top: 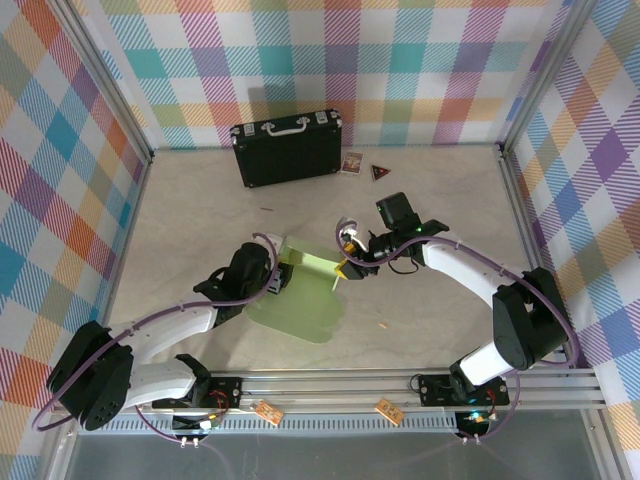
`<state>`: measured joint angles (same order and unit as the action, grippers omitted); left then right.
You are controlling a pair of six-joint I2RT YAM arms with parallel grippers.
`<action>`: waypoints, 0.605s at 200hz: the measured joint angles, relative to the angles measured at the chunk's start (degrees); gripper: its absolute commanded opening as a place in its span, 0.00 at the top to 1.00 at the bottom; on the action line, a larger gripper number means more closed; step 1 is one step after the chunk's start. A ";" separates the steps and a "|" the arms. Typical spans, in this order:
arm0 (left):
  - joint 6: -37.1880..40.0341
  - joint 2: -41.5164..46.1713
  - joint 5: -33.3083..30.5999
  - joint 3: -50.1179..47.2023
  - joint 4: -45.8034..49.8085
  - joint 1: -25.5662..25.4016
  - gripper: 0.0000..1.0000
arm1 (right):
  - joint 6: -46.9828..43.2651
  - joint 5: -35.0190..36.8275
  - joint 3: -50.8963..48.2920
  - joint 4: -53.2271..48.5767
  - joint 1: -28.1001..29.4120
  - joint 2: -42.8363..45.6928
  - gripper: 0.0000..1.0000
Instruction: Fold the paper box
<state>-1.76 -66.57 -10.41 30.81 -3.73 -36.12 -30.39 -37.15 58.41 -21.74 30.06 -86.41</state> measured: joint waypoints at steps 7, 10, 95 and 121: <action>-0.17 0.87 -0.02 0.00 0.26 0.00 0.39 | -0.02 -0.02 0.00 0.00 0.00 0.00 0.64; -0.15 1.31 -0.07 -0.02 0.33 0.00 0.39 | -0.04 -0.02 0.00 0.00 0.00 0.00 0.64; -0.15 5.86 -2.14 0.90 0.59 0.00 0.52 | -0.02 -0.07 0.00 0.04 0.00 0.00 0.64; -0.17 4.22 -2.27 1.90 -0.57 0.00 0.53 | -0.02 -0.07 0.00 0.22 -0.02 -0.02 0.65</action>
<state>-1.93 -62.35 -12.69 32.71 -4.29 -36.12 -30.41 -37.21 58.41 -21.52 30.04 -86.43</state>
